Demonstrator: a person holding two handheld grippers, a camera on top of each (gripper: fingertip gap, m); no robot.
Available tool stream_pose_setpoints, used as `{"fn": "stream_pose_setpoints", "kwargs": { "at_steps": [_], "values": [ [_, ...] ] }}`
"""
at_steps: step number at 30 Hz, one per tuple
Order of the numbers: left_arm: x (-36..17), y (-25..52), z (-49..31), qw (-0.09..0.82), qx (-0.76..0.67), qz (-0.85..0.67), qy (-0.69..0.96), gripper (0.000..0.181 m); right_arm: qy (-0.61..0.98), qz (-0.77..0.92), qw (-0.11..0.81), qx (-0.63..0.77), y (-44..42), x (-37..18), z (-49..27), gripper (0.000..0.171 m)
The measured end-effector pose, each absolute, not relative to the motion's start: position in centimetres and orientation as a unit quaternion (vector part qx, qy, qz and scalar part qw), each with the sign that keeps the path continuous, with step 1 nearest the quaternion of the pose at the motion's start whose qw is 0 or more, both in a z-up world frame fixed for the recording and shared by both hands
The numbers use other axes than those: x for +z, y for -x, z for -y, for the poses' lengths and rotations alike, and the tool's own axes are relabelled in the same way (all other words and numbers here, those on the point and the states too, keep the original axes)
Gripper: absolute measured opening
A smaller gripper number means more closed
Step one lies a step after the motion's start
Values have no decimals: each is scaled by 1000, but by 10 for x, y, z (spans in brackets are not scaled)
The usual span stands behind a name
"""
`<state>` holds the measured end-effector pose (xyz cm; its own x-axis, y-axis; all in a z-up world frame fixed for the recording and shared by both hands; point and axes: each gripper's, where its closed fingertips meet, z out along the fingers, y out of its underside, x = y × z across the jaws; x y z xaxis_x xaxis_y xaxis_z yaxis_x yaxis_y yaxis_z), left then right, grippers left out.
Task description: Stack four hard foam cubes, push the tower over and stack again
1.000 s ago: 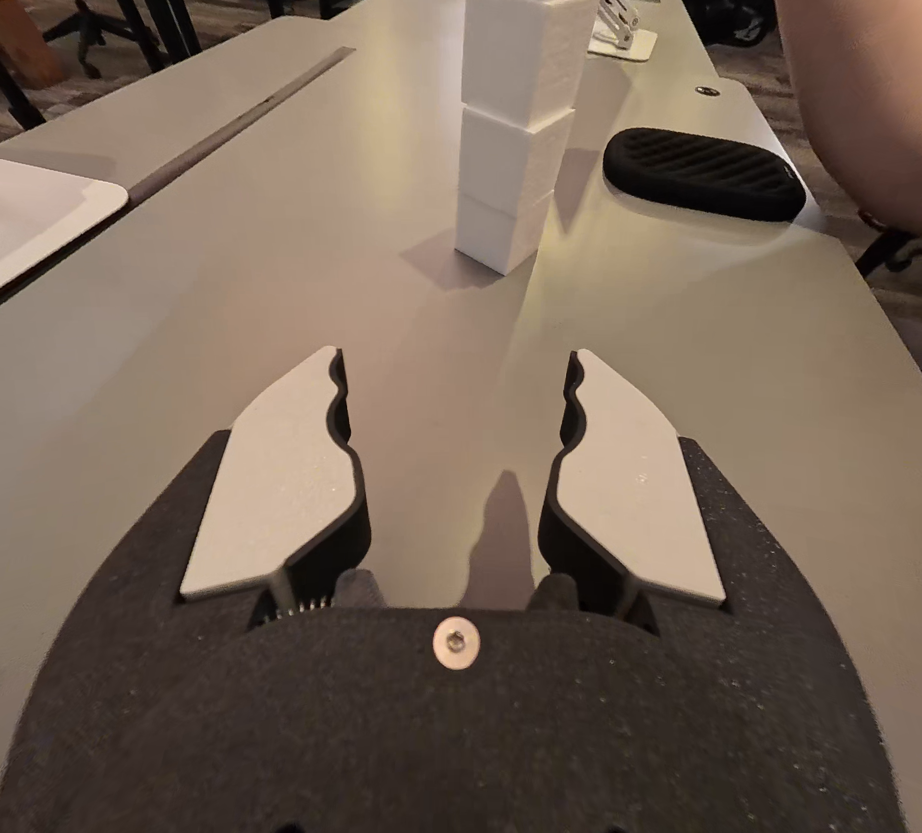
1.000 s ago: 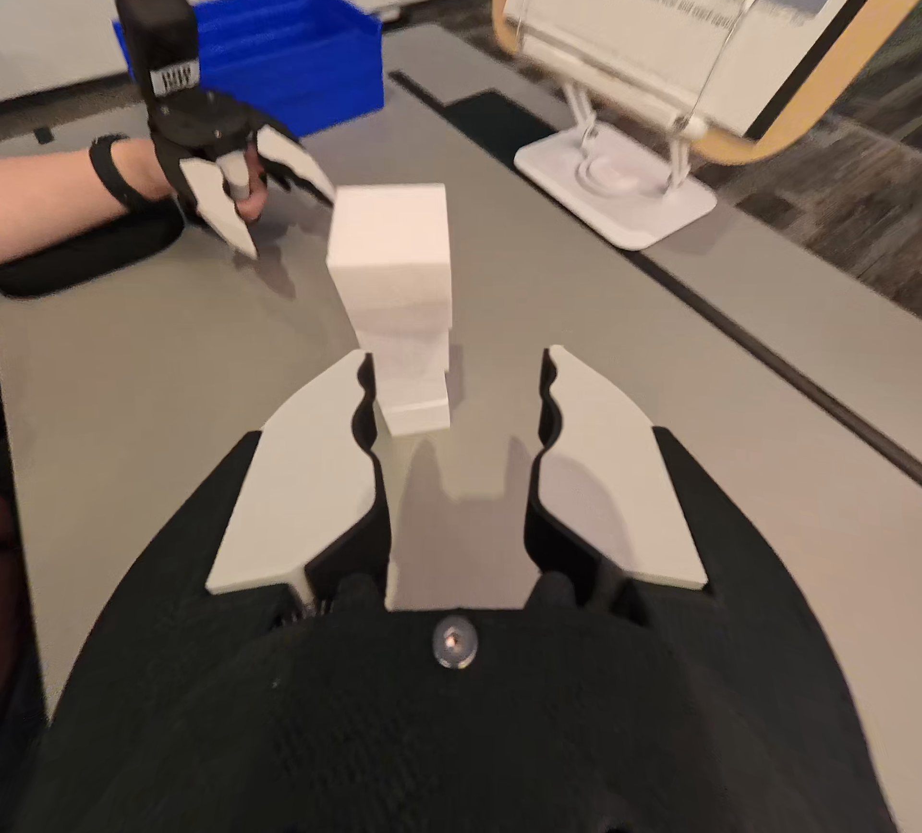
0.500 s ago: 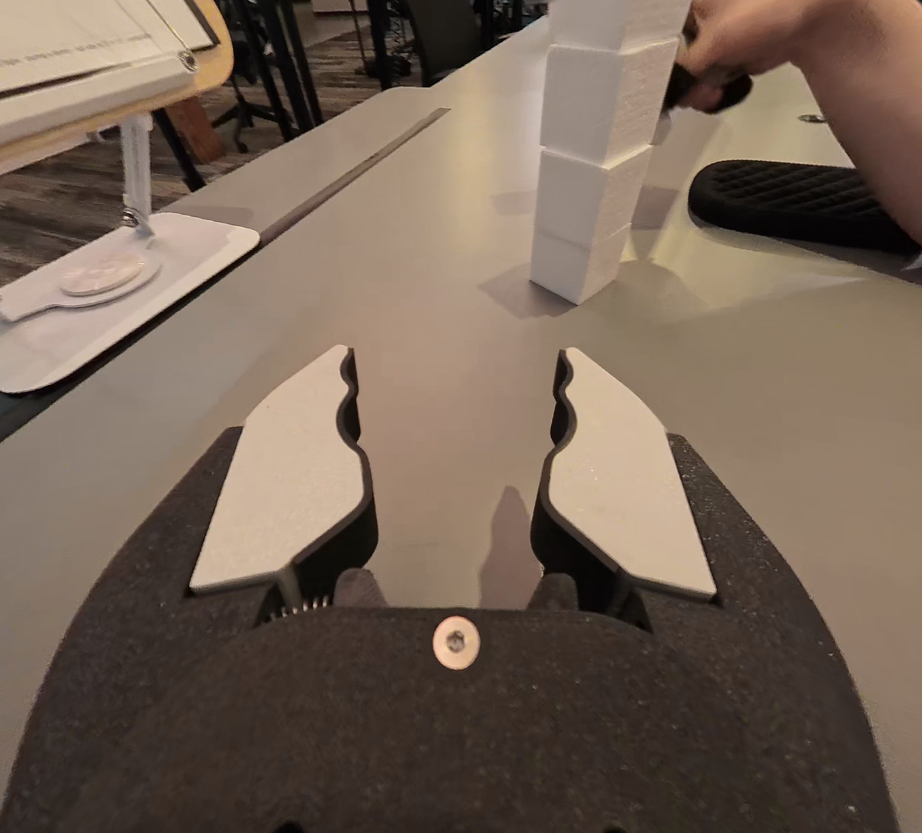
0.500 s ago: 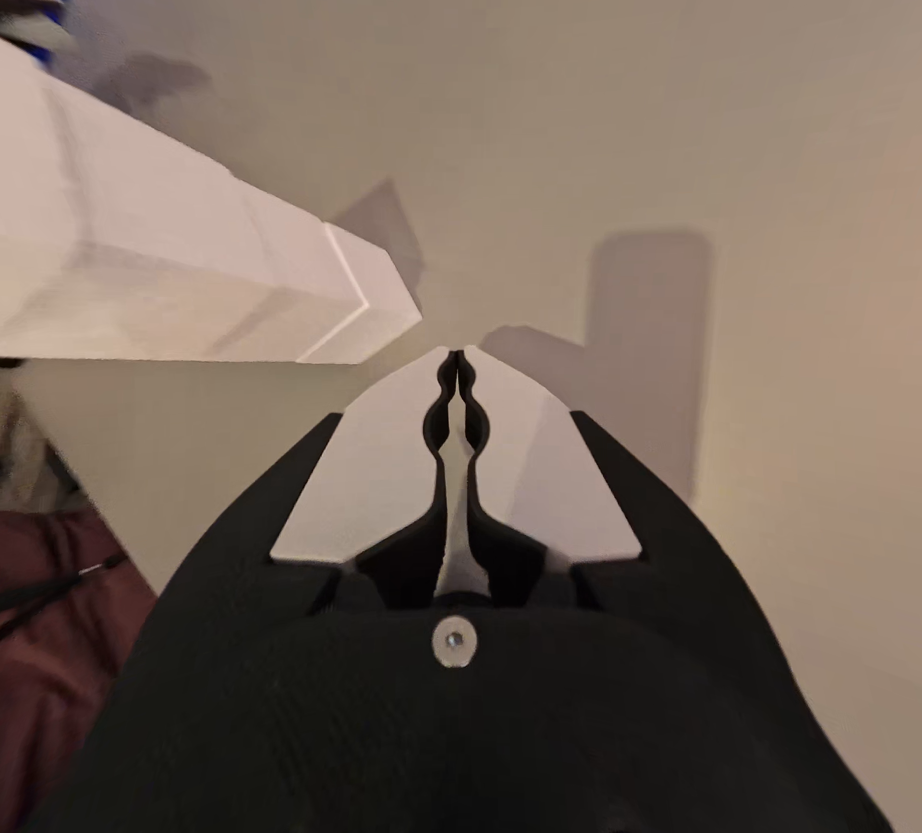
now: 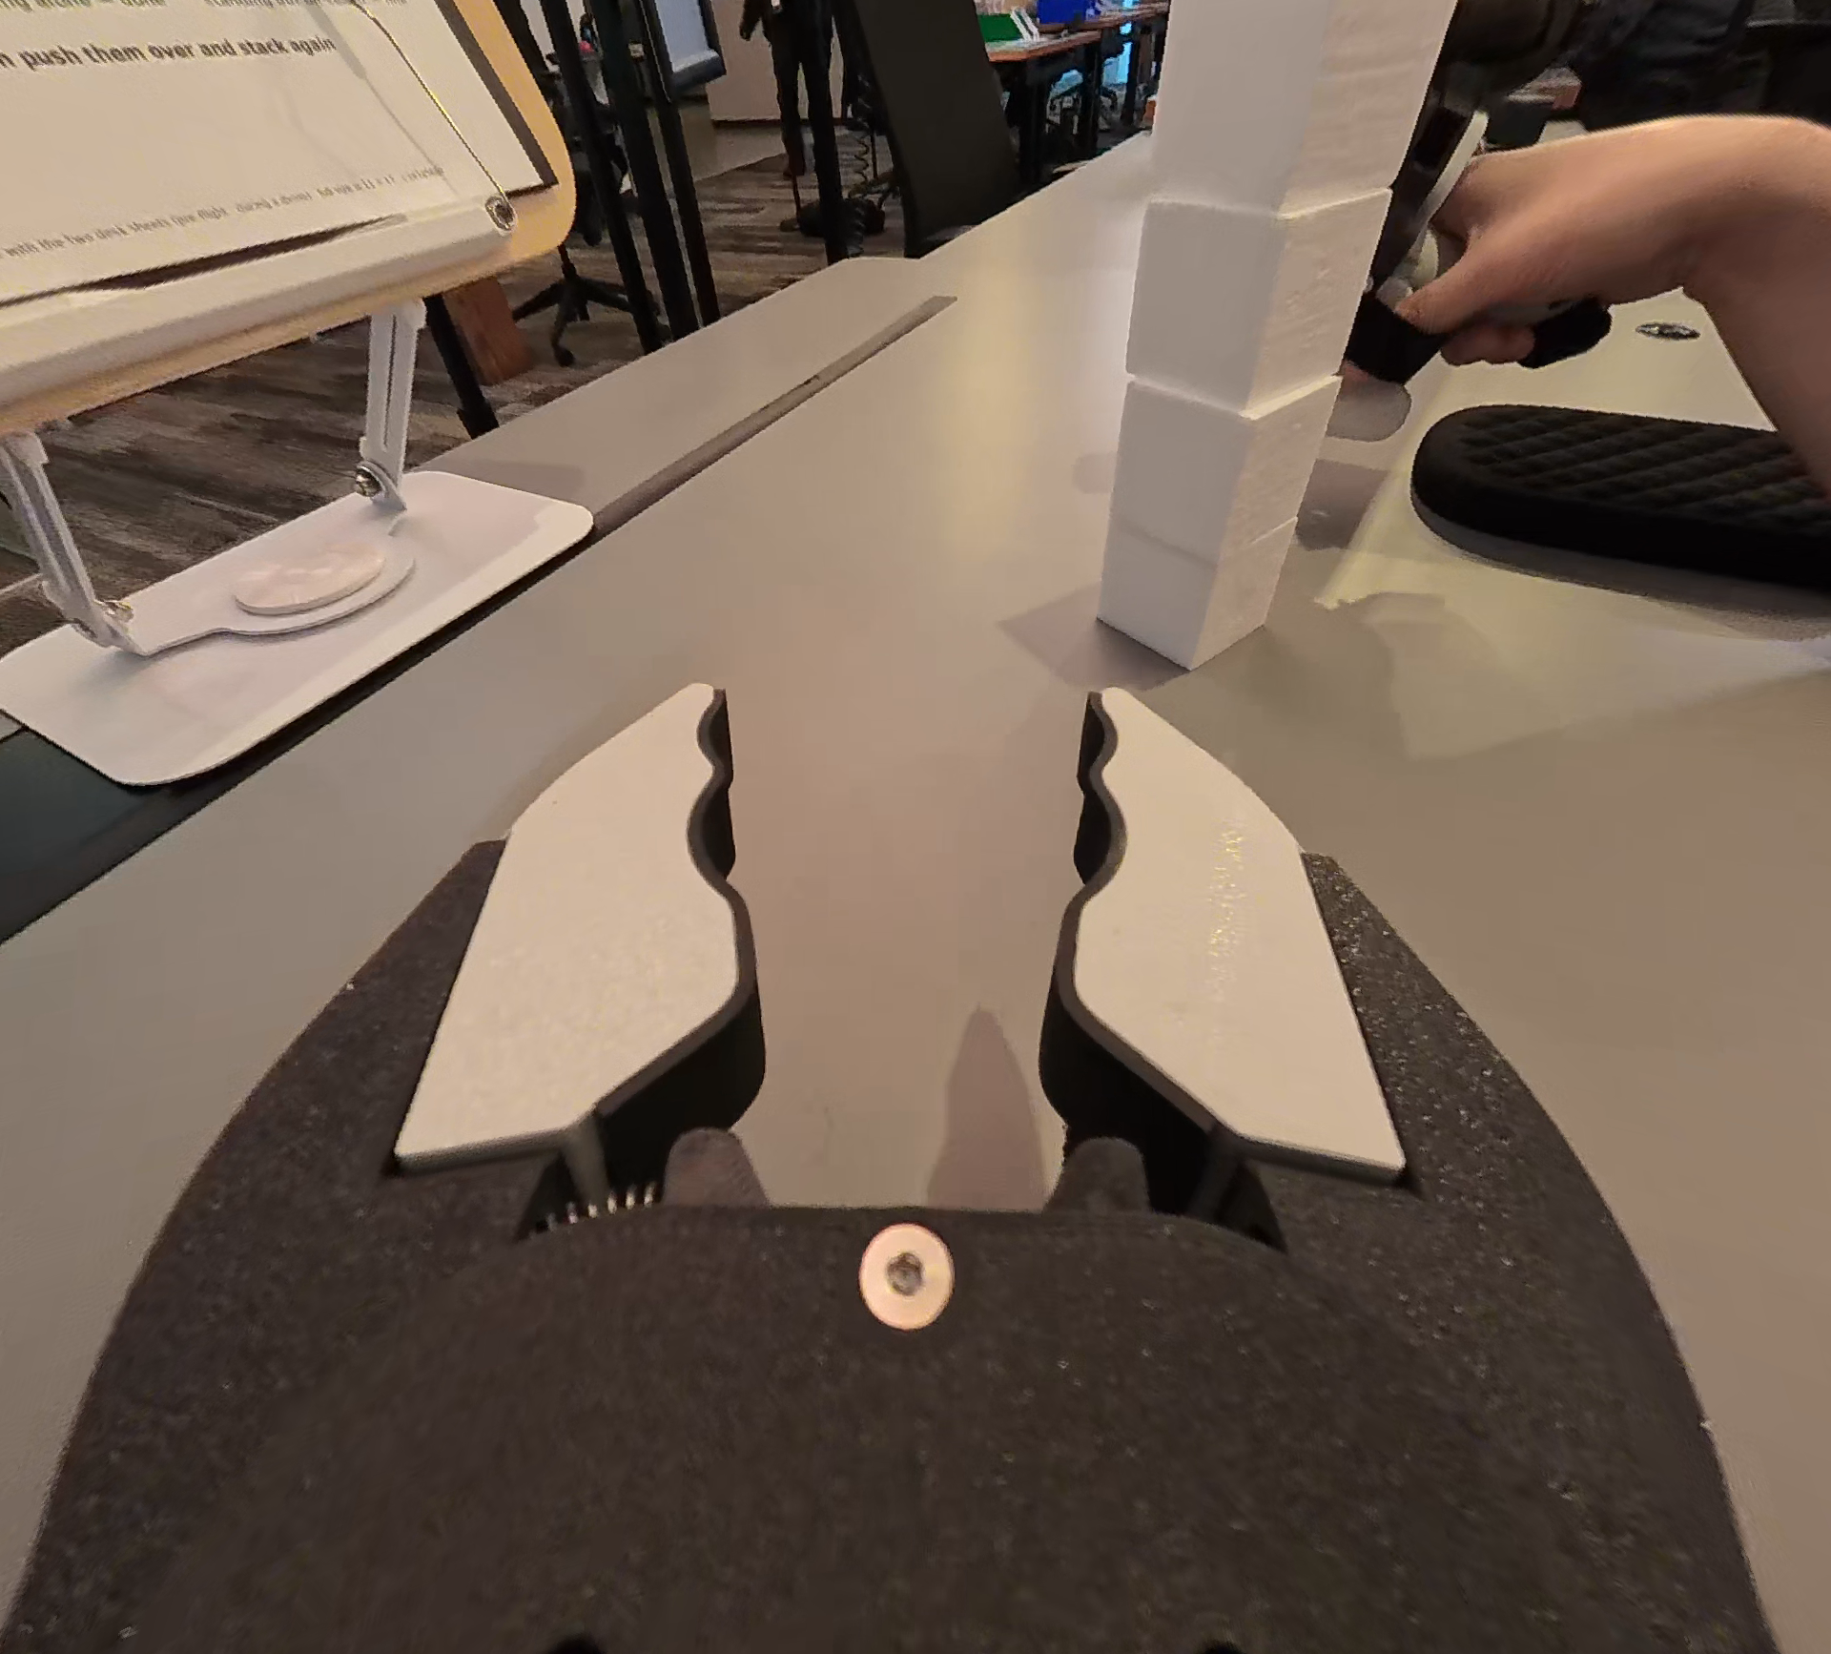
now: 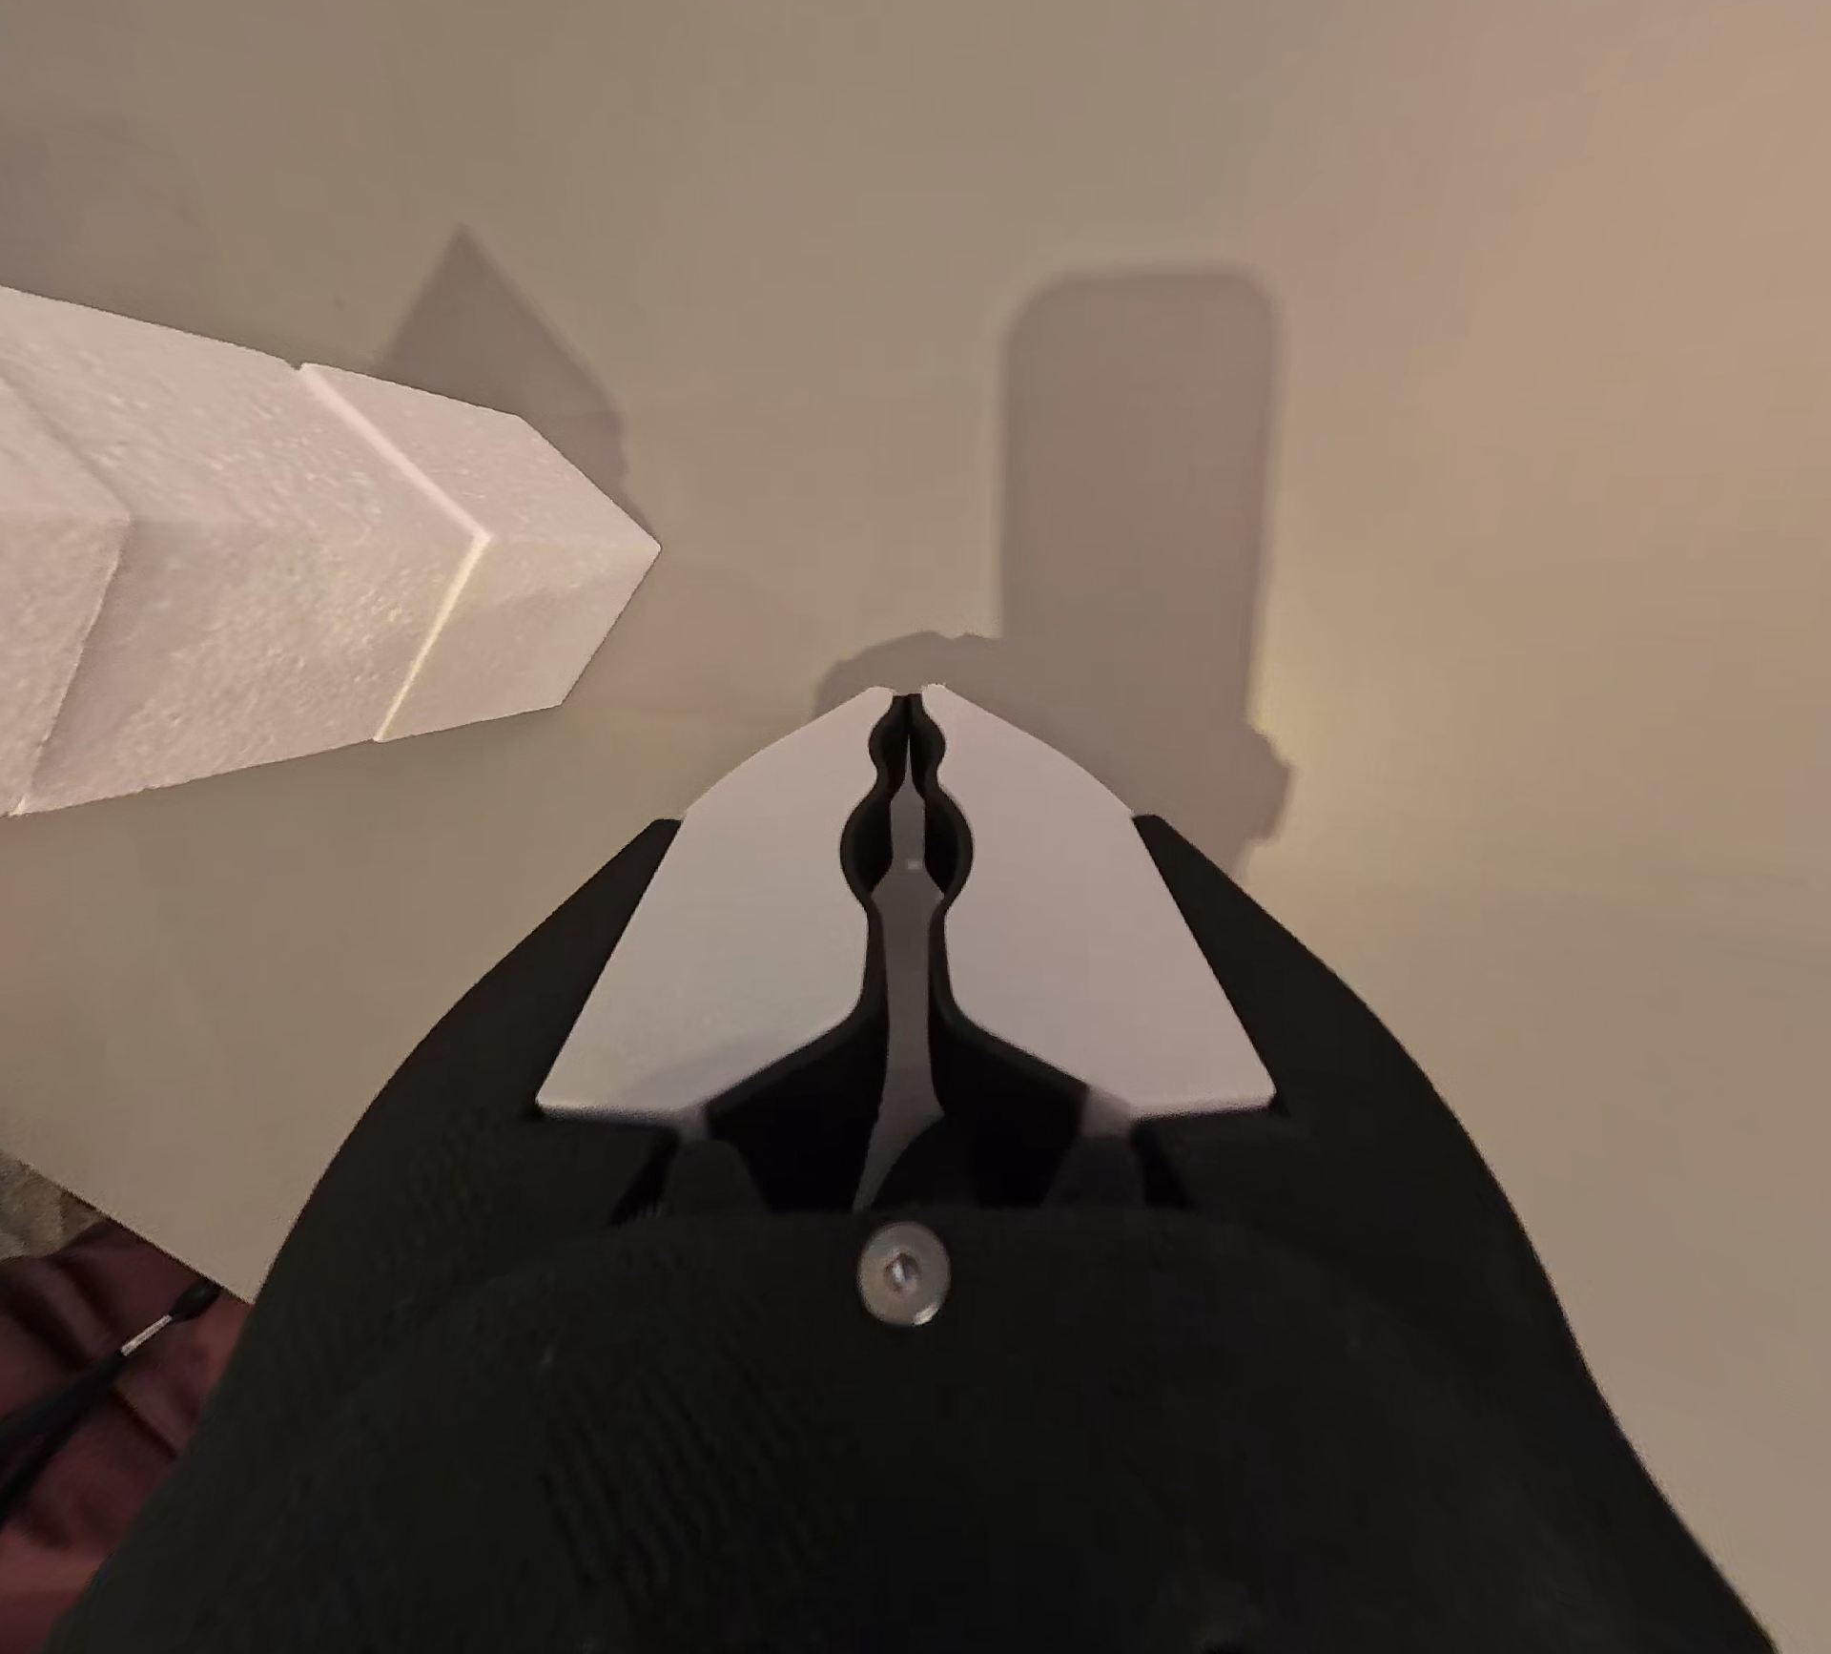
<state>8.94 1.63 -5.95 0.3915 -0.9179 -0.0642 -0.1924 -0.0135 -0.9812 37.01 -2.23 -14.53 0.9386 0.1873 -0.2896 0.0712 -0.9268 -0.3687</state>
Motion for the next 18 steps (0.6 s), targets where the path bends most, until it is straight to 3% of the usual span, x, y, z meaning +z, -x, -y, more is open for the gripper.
{"fn": "stream_pose_setpoints", "kwargs": {
  "at_steps": [18],
  "values": [
    [-63,-83,-24,533,-336,-422,652,68,969,56,176,162,-337,-147,15,1]
  ]
}}
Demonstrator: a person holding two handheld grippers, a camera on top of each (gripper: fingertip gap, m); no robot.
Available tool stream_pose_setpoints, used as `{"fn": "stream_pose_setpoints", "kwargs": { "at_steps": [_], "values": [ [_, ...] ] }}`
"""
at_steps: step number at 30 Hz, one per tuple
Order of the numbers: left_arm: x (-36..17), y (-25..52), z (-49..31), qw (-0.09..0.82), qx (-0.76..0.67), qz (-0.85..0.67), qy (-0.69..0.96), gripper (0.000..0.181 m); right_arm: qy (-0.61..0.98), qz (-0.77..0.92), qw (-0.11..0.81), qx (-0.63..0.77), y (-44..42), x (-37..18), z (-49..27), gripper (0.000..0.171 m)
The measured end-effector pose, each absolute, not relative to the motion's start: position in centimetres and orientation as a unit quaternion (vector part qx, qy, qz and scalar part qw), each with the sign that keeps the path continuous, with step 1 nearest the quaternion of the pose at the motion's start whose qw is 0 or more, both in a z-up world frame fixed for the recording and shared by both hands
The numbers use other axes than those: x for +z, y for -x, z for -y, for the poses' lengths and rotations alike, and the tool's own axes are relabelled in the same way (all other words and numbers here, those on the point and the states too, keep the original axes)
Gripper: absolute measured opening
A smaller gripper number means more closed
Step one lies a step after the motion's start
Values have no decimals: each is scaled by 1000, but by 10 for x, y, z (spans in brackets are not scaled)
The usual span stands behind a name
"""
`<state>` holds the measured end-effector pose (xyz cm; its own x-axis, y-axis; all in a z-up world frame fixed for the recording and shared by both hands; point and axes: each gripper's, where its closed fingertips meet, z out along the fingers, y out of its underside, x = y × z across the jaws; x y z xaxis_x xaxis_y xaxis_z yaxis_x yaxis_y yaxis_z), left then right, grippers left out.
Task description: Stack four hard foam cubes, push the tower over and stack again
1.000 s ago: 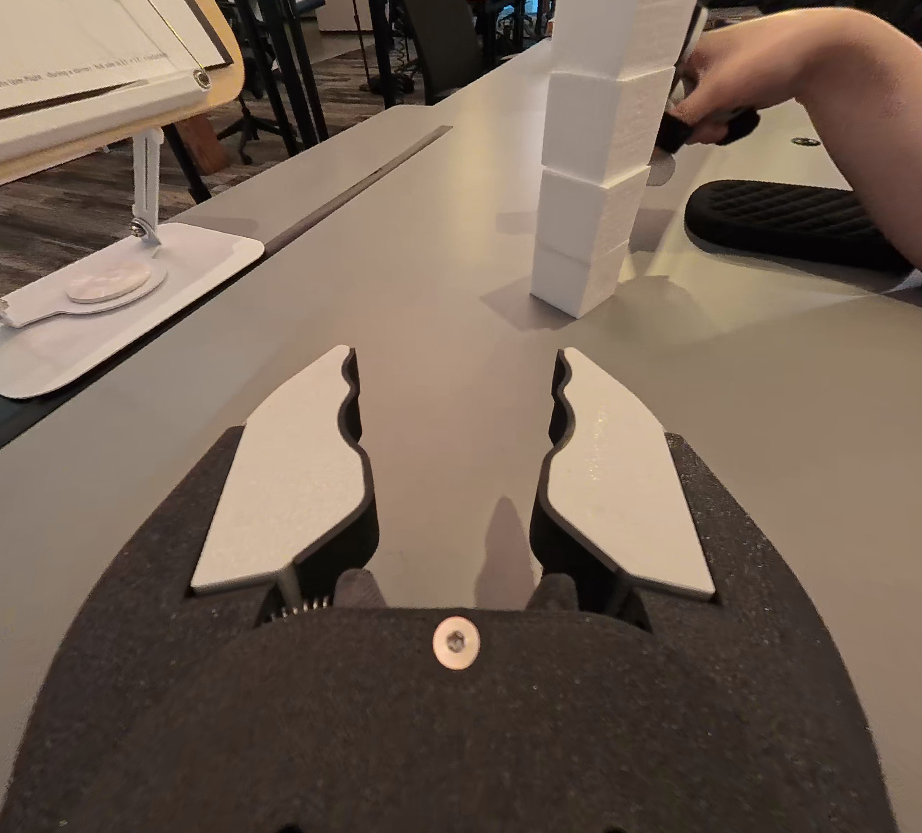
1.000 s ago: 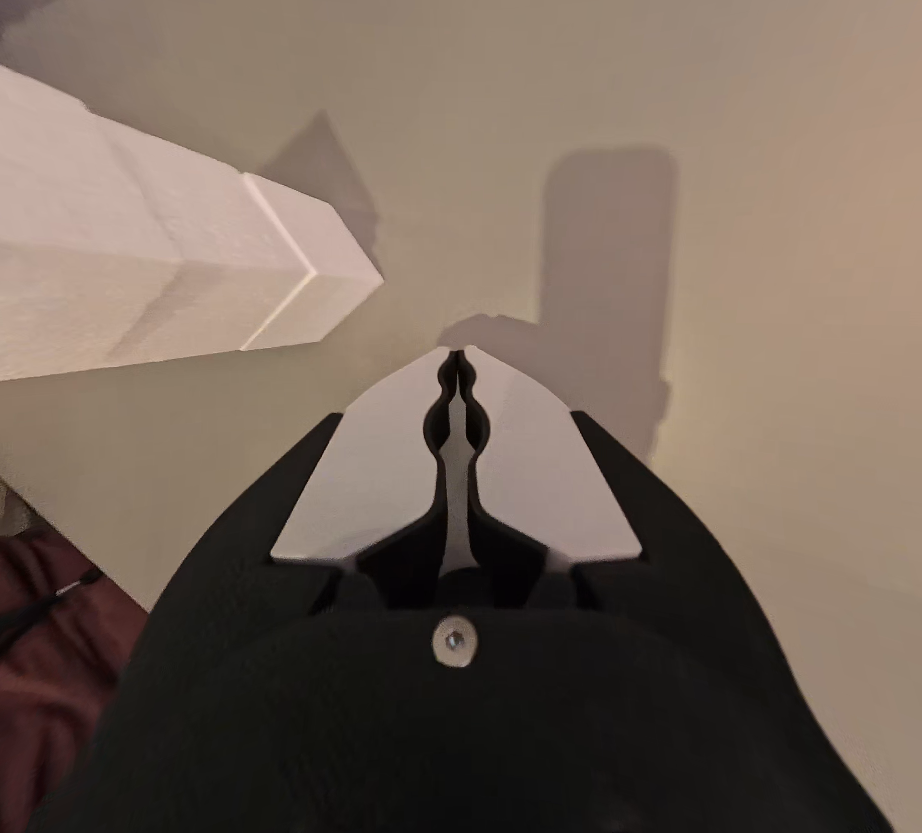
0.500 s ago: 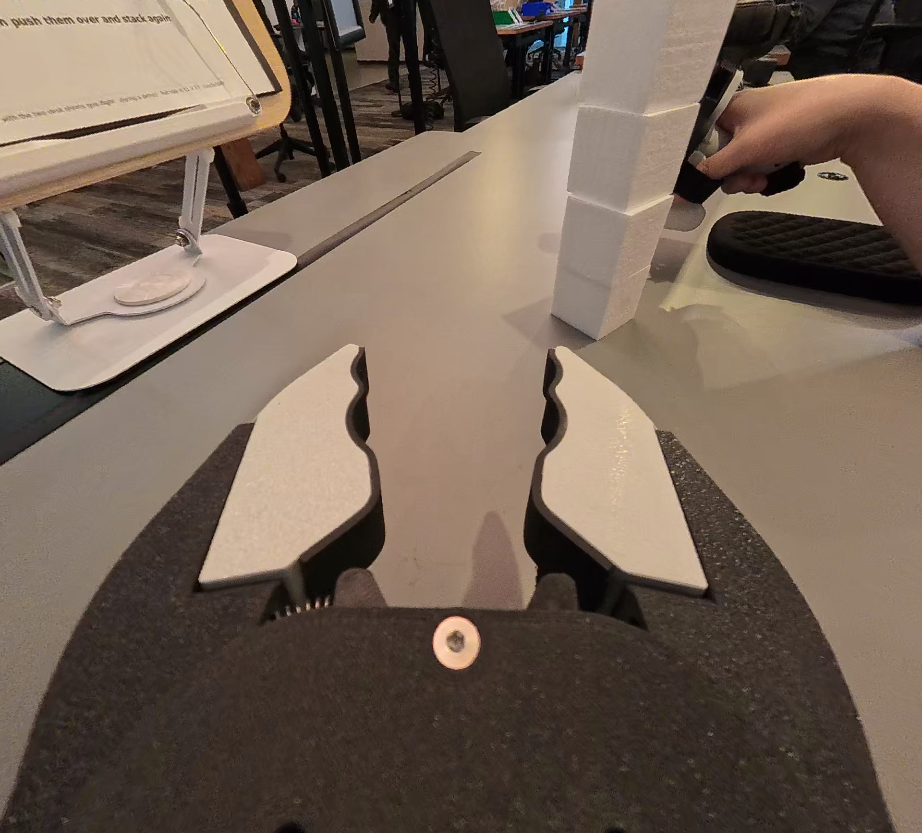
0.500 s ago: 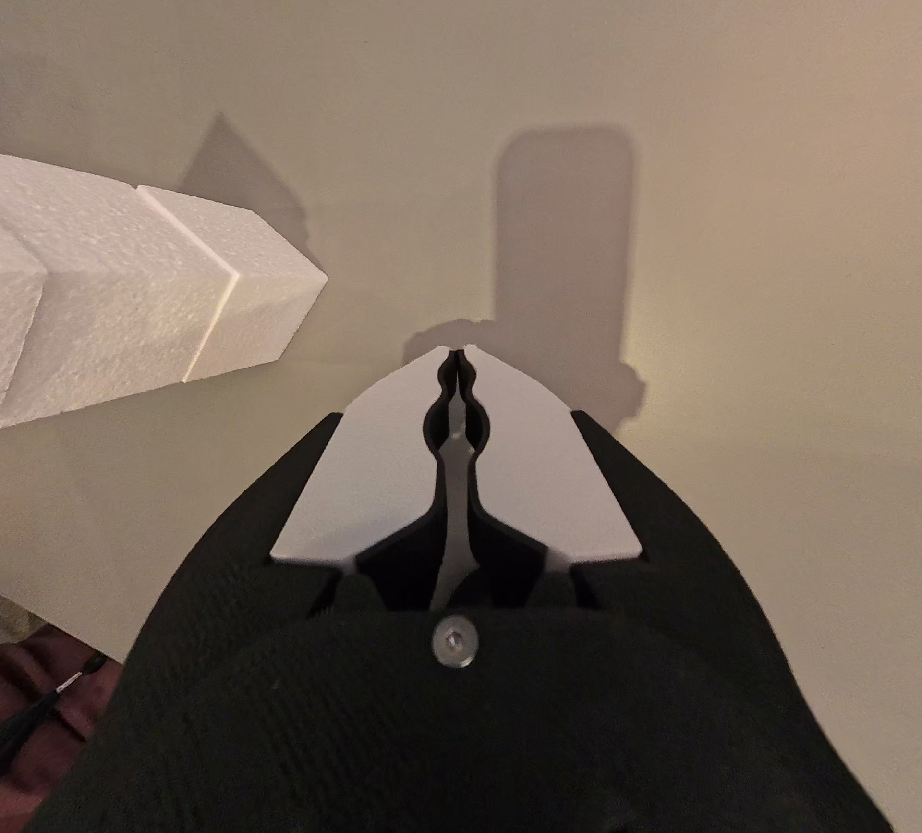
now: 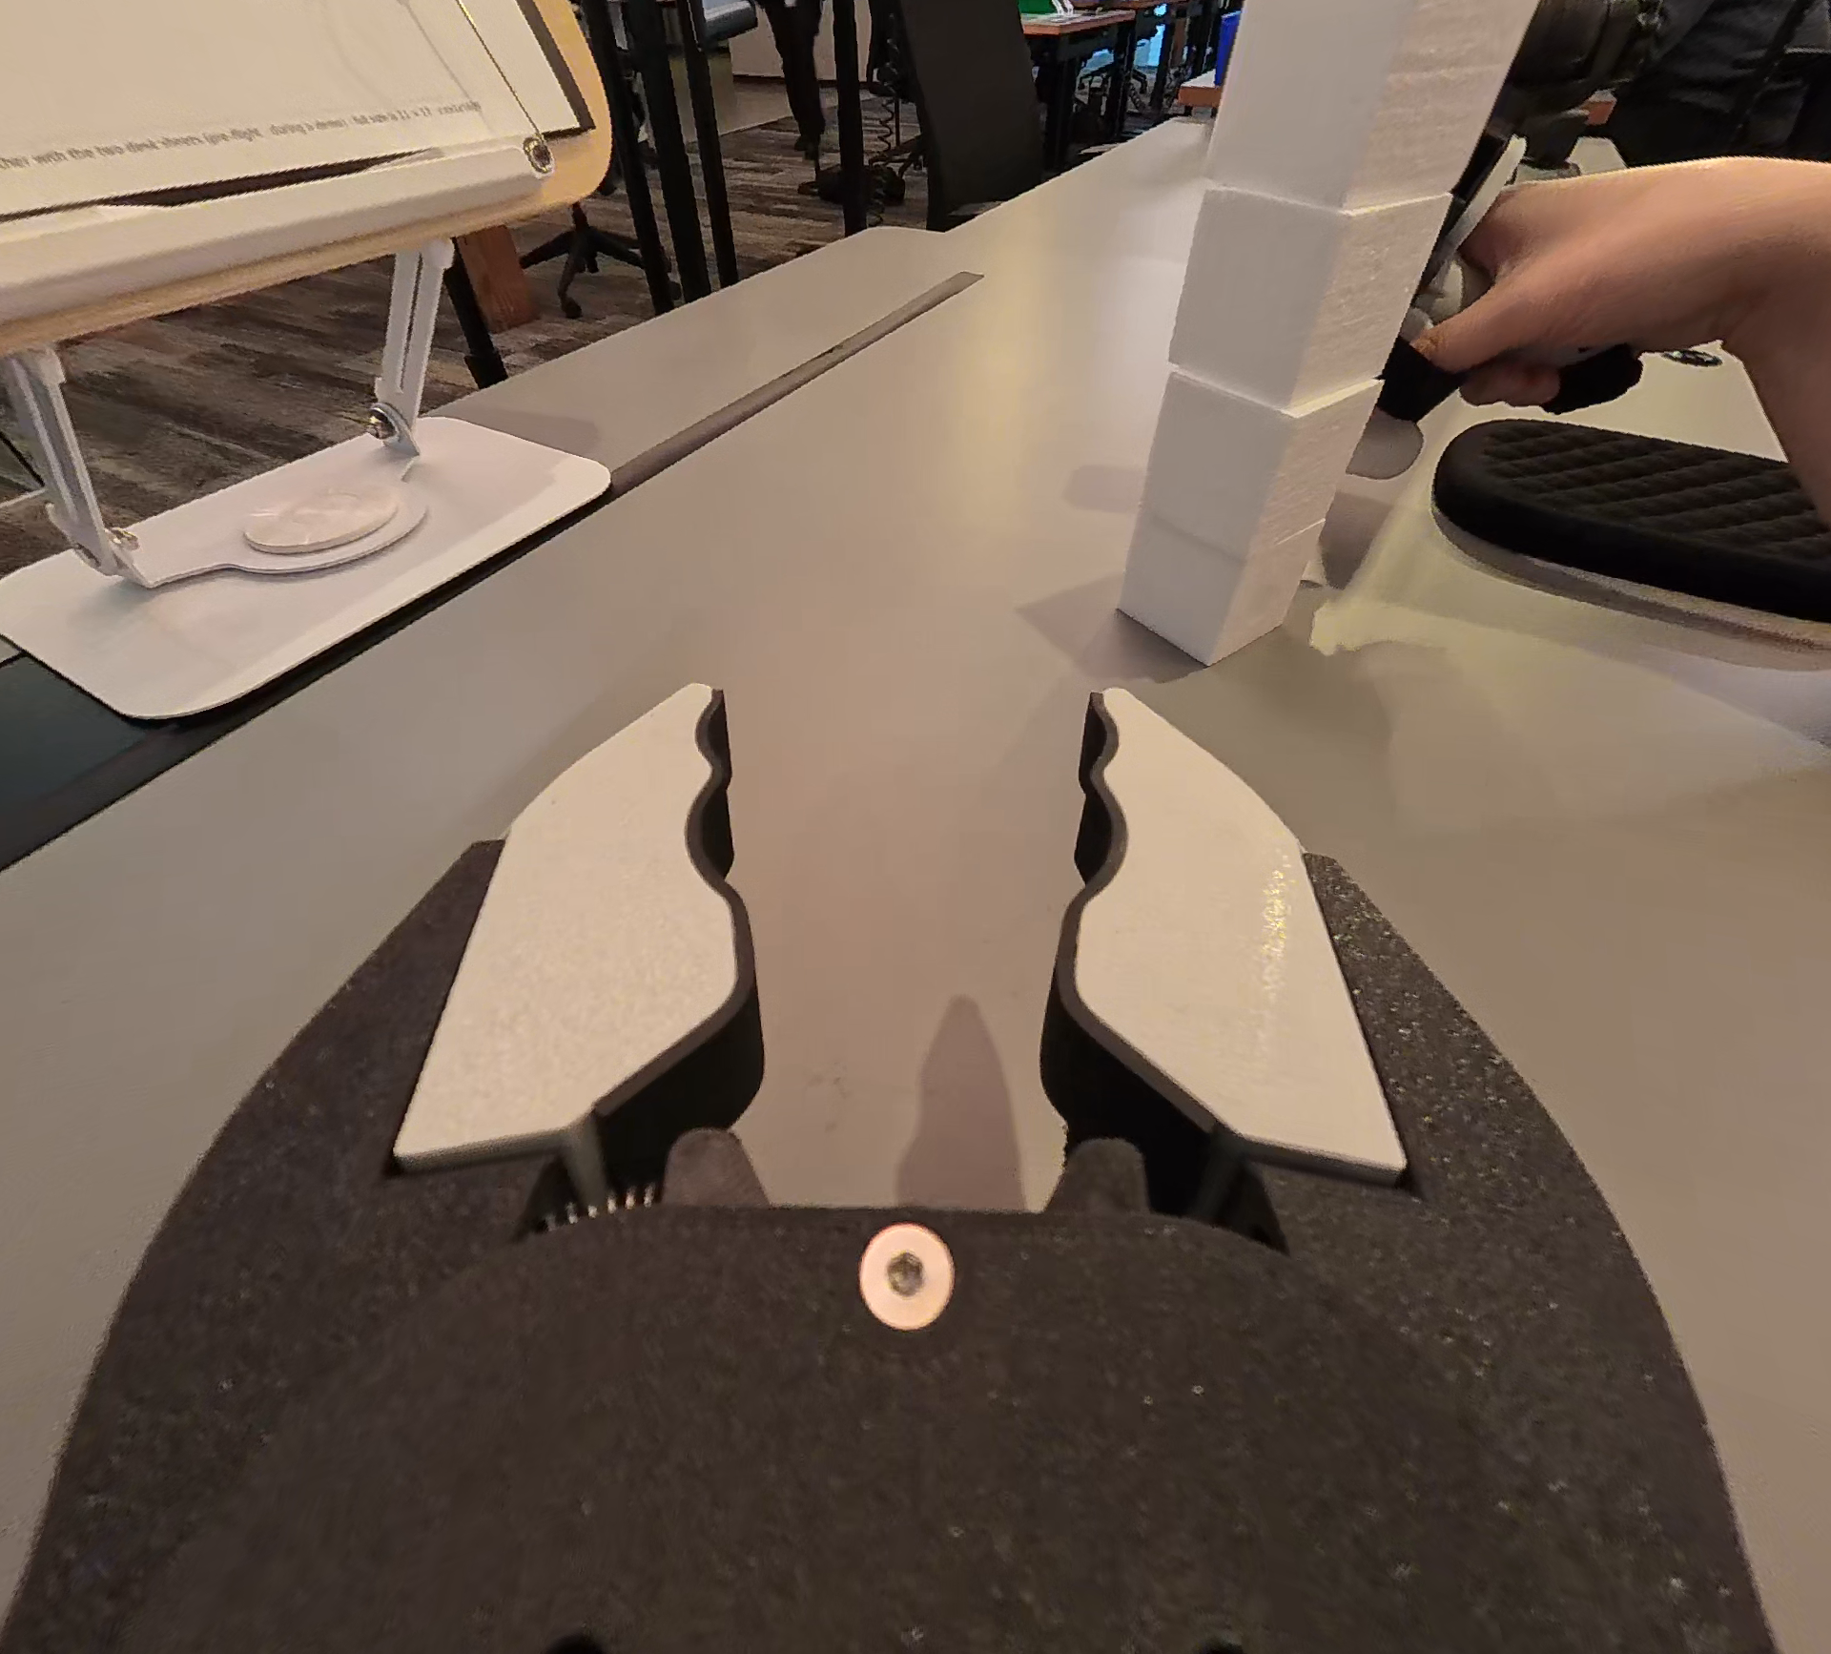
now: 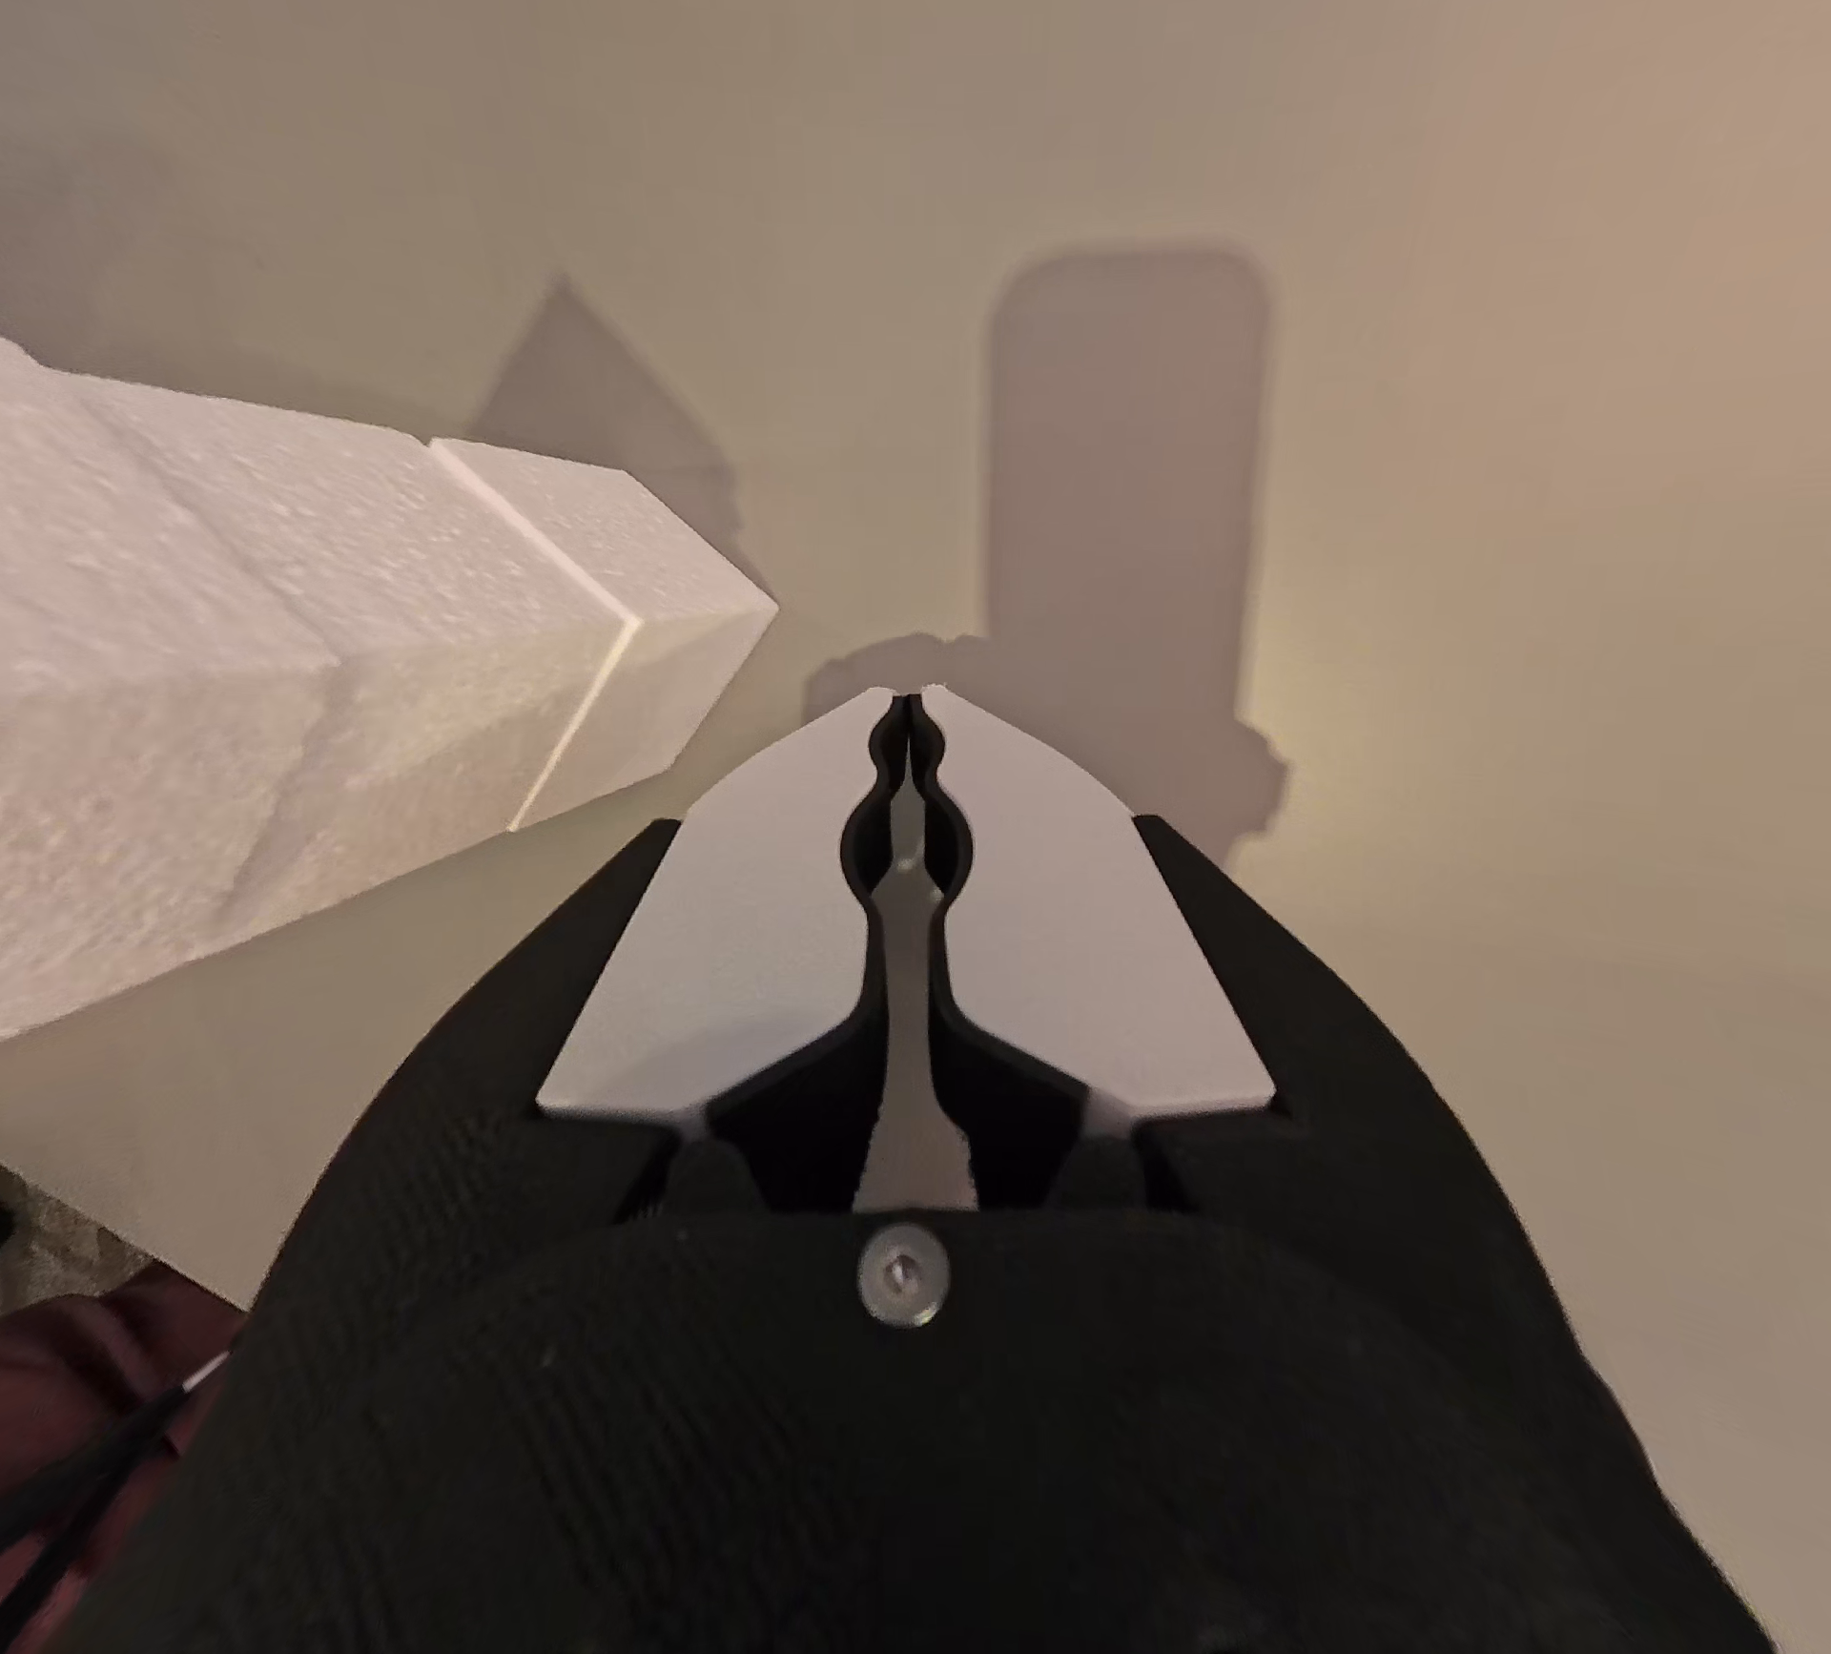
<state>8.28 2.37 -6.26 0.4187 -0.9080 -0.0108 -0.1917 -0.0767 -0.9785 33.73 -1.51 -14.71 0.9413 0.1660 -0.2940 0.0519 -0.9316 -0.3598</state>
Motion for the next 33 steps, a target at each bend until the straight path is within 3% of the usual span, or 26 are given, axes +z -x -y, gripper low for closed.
{"fn": "stream_pose_setpoints", "kwargs": {
  "at_steps": [9,20,33],
  "values": [
    [-74,-72,-36,522,-311,-410,680,68,967,99,182,149,-285,-121,-9,0],
    [-38,-35,-59,588,-317,-310,676,69,952,172,215,132,-228,-71,-33,1],
    [-33,-21,-62,592,-293,-311,684,72,891,203,379,149,-253,8,-25,1]
  ]
}}
